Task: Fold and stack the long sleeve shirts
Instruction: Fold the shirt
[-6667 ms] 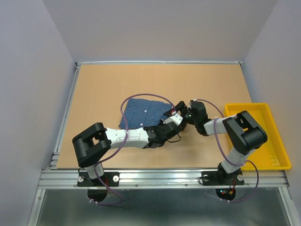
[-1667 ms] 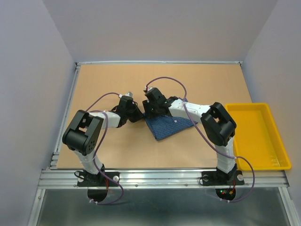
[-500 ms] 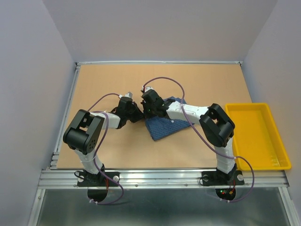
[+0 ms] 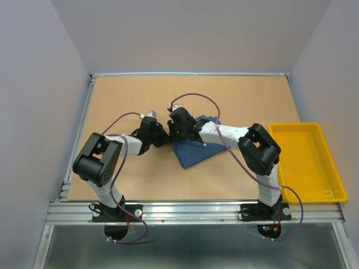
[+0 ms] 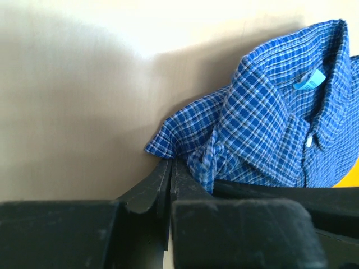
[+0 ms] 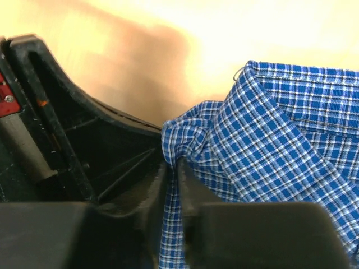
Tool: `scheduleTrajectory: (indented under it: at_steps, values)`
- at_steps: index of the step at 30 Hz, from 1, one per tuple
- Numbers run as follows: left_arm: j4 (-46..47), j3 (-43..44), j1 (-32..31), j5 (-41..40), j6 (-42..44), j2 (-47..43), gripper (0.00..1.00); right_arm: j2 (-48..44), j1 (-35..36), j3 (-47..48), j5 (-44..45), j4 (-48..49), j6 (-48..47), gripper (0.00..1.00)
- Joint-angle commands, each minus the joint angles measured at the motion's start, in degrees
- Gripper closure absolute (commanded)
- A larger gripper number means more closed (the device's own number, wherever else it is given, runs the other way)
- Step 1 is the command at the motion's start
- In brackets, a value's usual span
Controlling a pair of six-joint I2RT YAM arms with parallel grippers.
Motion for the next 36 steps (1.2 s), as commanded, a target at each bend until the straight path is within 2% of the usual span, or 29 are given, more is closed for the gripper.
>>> scheduleTrajectory:
  at_steps: [1,2,6,7,9,13,17,22,27,32,36]
  values:
    - [-5.00,-2.02,0.32,-3.26,0.38,-5.77,0.82,-6.27,1.01,-0.15,-1.09,4.02,-0.99,0.73]
    - [-6.48,-2.28,0.41,-4.40,0.30,-7.78,0.76,-8.19,1.01,-0.15,-0.22,3.84,-1.43,0.63]
    - [-10.88,-2.63,0.76,-7.47,0.21,-12.10,0.56,-11.90,0.58,-0.07,2.78,2.18,-3.27,0.44]
    - [-12.89,-2.55,0.93,-8.00,0.03,-14.02,0.47,-13.38,0.49,-0.07,3.65,1.73,-3.71,0.41]
    - [-15.45,-2.37,1.20,-9.23,0.03,-17.19,0.36,-15.15,-0.91,-1.46,4.62,0.59,-3.45,0.39]
    - [-20.03,-1.58,1.11,-9.42,-0.14,-24.14,0.28,-20.59,-6.62,-5.59,5.51,0.06,-1.18,0.37]
    - [-20.39,1.31,-0.55,-7.31,-0.76,-27.93,0.27,-27.79,-14.79,-13.40,1.13,0.24,1.03,0.39]
    - [-18.46,13.33,-7.75,-5.20,-1.72,-18.98,0.32,-32.90,-26.90,-19.30,-5.28,1.02,2.69,0.40]
    - [-13.10,17.66,-10.32,-4.67,-3.92,-7.66,0.43,-34.84,-33.60,-27.47,-14.69,8.74,6.65,0.43]
    - [-8.27,12.32,-8.83,-7.13,-7.08,-3.24,0.57,-33.44,-34.32,-32.58,-18.40,15.52,9.91,0.44]
    - [-1.68,0.04,-4.79,-4.59,-11.55,-2.79,0.69,-32.30,-34.41,-34.96,-19.19,18.77,10.61,0.45]
